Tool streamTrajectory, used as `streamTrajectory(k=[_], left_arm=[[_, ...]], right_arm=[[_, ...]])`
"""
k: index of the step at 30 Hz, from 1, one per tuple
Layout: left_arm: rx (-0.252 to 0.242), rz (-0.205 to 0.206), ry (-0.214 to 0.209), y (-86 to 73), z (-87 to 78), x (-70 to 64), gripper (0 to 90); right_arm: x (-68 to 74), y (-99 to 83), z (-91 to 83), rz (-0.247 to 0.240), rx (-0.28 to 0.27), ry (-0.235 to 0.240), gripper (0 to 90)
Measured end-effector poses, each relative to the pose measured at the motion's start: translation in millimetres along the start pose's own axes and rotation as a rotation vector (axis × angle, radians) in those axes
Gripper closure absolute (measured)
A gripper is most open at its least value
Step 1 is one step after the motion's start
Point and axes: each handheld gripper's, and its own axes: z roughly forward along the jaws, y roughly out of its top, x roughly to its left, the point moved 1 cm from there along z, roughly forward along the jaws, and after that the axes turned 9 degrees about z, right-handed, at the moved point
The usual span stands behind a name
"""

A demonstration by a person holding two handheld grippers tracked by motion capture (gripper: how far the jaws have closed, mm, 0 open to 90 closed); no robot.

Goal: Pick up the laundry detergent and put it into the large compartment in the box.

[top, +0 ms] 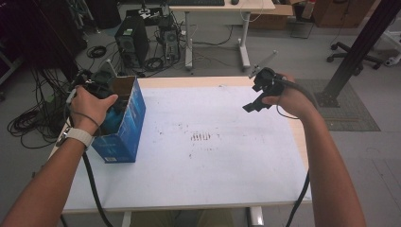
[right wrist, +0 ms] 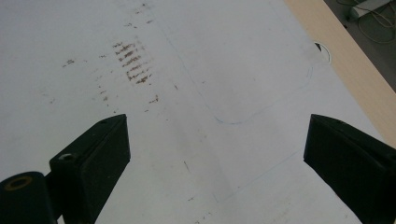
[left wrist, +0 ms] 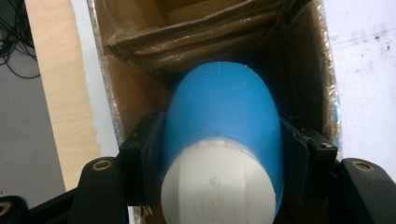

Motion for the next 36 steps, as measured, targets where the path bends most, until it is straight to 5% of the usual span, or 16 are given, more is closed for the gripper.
streamTrajectory(k=[36], left_arm=[[-0.007, -0.011, -0.034, -3.9, 11.3, 8.1, 37.2]], right_arm=[[0.8, -0.4, 4.4, 0.002, 0.01, 0.004, 7.2]])
